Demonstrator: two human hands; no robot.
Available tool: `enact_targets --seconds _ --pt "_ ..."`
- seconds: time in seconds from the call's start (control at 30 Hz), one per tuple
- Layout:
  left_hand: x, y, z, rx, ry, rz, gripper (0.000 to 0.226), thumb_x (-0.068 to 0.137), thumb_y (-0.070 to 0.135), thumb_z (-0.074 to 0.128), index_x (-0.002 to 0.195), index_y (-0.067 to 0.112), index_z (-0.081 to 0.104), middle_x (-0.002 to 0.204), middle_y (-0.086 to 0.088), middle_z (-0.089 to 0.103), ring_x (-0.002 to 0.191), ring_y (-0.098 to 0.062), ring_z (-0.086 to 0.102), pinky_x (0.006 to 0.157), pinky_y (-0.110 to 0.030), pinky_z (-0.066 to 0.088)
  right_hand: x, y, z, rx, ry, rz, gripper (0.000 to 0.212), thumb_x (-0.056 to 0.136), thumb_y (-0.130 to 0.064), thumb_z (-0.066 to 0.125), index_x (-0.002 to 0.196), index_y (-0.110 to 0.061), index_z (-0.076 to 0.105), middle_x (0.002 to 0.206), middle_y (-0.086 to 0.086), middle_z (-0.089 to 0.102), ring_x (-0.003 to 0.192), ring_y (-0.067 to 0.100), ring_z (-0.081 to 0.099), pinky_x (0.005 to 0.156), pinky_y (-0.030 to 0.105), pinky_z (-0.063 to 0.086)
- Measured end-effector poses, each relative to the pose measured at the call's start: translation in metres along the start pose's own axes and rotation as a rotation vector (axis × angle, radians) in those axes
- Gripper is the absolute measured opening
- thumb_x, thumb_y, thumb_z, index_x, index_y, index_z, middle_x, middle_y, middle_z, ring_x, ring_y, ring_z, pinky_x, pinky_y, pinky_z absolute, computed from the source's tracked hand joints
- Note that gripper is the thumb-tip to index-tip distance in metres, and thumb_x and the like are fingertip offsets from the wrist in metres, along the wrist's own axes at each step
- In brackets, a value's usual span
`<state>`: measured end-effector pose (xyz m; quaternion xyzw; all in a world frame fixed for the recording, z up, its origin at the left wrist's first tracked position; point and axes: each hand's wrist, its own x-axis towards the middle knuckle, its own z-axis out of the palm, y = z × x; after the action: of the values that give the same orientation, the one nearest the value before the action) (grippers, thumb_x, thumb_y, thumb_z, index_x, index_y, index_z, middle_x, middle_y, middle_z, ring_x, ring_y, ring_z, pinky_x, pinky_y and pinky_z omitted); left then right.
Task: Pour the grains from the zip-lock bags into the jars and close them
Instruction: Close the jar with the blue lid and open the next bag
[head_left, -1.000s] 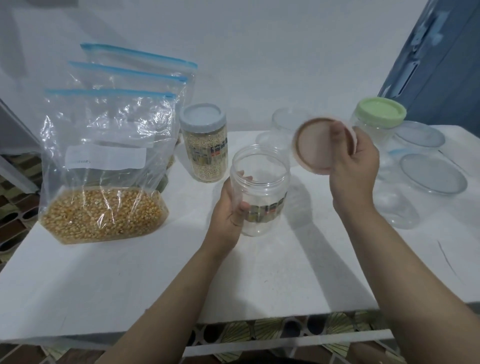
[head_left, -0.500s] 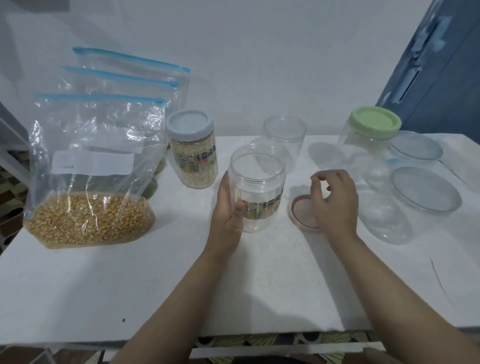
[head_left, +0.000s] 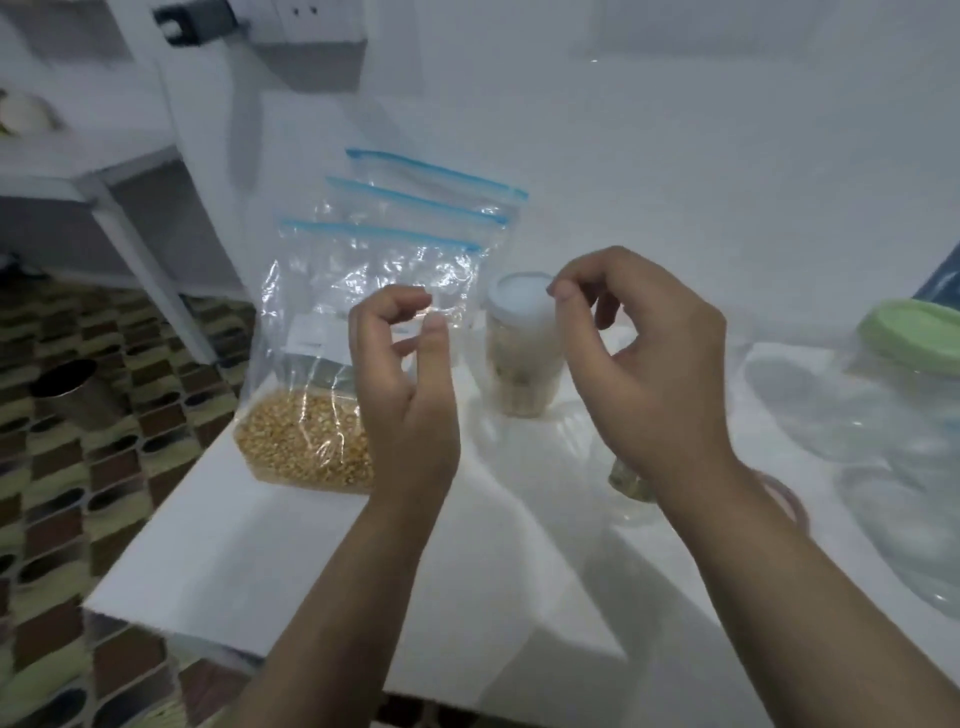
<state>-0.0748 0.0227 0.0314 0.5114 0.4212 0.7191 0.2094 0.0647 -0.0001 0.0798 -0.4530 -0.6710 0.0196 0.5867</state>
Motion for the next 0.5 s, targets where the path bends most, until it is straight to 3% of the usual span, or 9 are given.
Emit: enact_targets --seconds 0.1,0.2,0.27,0.33,0.4,0.5 --pt "0.043 -0.029 -0.033 0.12 0.083 0.065 0.027 0.09 0.011 0.053 0.103 0.034 0.05 0.11 0.011 0.051 0.112 -0.01 0.05 0.095 -0.032 0.044 0.023 -0.012 0.06 0.066 0.079 0.033 0.009 0.088 -0.01 0.058 0.082 -0.01 0.064 0.075 -0.012 0.06 0.071 0.006 0.052 0.071 0.025 0.045" --pt "0.091 -0.063 -0.059 0.298 0.065 0.031 0.024 0.089 0.011 0.053 0.105 0.029 0.052 0.117 0.013 0.044 0.122 -0.012 0.041 0.098 -0.013 0.033 0.046 -0.01 0.128 0.061 0.143 0.067 0.009 0.087 -0.011 0.057 0.081 -0.011 0.063 0.076 -0.011 0.061 0.073 0.005 0.051 0.073 0.024 0.043" --pt "0.126 -0.09 -0.073 0.412 0.011 -0.005 0.024 0.089 0.012 0.053 0.11 0.024 0.053 0.124 0.009 0.039 0.128 -0.016 0.034 0.104 -0.018 0.031 0.058 0.004 0.173 0.003 0.118 0.096 0.01 0.087 -0.014 0.054 0.083 -0.012 0.063 0.083 -0.007 0.063 0.082 0.011 0.054 0.076 0.023 0.038" --pt "0.16 -0.116 -0.084 0.555 -0.049 -0.086 0.03 0.092 0.017 0.054 0.121 0.021 0.052 0.137 0.001 0.037 0.135 -0.022 0.028 0.111 -0.035 0.028 0.063 0.025 0.212 -0.109 0.071 0.172 0.015 0.088 -0.018 0.051 0.095 -0.014 0.064 0.101 0.0 0.062 0.099 0.024 0.055 0.079 0.023 0.028" --pt "0.186 -0.136 -0.092 0.635 -0.104 -0.209 0.041 0.095 0.022 0.055 0.135 0.018 0.045 0.15 -0.007 0.03 0.141 -0.028 0.024 0.114 -0.041 0.024 0.063 0.044 0.24 -0.25 -0.023 0.358 0.027 0.094 -0.023 0.051 0.119 -0.017 0.058 0.131 0.008 0.049 0.118 0.035 0.046 0.085 0.022 0.022" --pt "0.211 -0.161 -0.105 0.509 -0.24 -0.384 0.06 0.095 0.022 0.057 0.148 0.017 0.029 0.152 -0.011 0.031 0.137 -0.031 0.036 0.113 -0.043 0.034 0.052 0.055 0.259 -0.338 -0.124 0.7 0.047 0.099 -0.029 0.05 0.143 -0.023 0.037 0.155 0.013 0.019 0.13 0.041 0.034 0.105 0.041 0.032"
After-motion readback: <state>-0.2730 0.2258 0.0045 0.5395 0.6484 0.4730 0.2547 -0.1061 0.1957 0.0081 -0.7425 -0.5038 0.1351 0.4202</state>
